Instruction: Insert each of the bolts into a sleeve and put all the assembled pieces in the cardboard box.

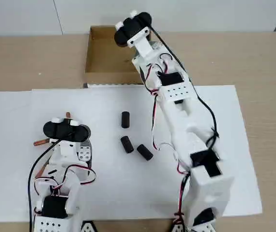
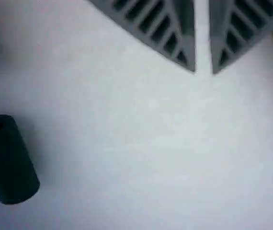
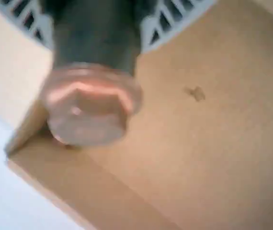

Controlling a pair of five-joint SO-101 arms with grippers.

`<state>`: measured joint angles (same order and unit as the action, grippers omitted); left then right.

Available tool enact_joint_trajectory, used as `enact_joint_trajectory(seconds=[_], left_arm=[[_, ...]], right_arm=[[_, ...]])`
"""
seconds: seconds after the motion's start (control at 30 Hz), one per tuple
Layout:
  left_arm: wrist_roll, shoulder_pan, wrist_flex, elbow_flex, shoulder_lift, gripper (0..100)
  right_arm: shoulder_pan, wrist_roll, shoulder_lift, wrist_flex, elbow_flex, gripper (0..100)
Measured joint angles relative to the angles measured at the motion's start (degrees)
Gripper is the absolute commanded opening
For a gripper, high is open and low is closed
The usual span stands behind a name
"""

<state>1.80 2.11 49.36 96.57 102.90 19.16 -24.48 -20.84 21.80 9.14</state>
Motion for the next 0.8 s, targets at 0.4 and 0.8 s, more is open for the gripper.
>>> enact_joint_trajectory(seconds=[0.4, 0.8], left_arm=[[0.0, 0.0, 0.0, 0.0, 0.0, 1], [0.0, 0.0, 0.0, 0.0, 0.0, 1]], right_arm=[[1.67, -7.38, -15.91, -3.6, 10.9, 14.9], [1.76, -7.65, -16.97, -1.76, 14.15, 1.1]])
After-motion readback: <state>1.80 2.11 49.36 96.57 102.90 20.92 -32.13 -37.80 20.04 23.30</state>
